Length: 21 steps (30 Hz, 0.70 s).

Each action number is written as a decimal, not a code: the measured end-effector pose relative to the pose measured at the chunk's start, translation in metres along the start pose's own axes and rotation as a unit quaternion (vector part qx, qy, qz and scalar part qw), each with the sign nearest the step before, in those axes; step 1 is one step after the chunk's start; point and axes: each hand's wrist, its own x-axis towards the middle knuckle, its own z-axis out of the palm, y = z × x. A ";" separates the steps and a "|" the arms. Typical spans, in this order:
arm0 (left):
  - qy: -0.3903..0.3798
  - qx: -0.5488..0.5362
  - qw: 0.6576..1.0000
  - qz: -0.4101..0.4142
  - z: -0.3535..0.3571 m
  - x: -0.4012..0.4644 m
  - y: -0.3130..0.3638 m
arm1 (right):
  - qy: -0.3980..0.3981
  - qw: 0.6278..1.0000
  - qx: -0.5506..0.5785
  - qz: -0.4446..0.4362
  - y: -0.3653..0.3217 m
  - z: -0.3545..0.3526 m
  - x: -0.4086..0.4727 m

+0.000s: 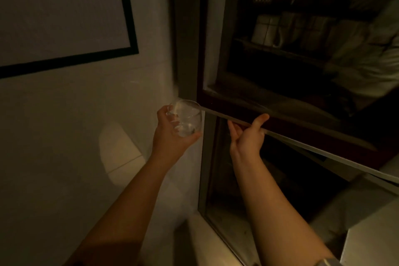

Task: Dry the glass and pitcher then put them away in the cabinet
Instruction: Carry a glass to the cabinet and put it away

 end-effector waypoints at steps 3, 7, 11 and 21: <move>0.020 0.009 1.000 -0.002 -0.016 -0.023 0.004 | -0.013 0.999 -0.017 0.025 -0.002 -0.009 -0.023; 0.038 0.012 0.999 -0.002 -0.039 -0.065 0.011 | -0.030 0.997 -0.060 0.038 -0.005 -0.019 -0.060; 0.066 0.018 0.998 -0.005 -0.066 -0.121 0.011 | -0.034 0.994 -0.100 0.038 -0.011 -0.034 -0.099; 0.128 0.041 0.987 -0.084 -0.120 -0.269 0.020 | -0.059 0.981 -0.151 0.105 -0.050 -0.079 -0.188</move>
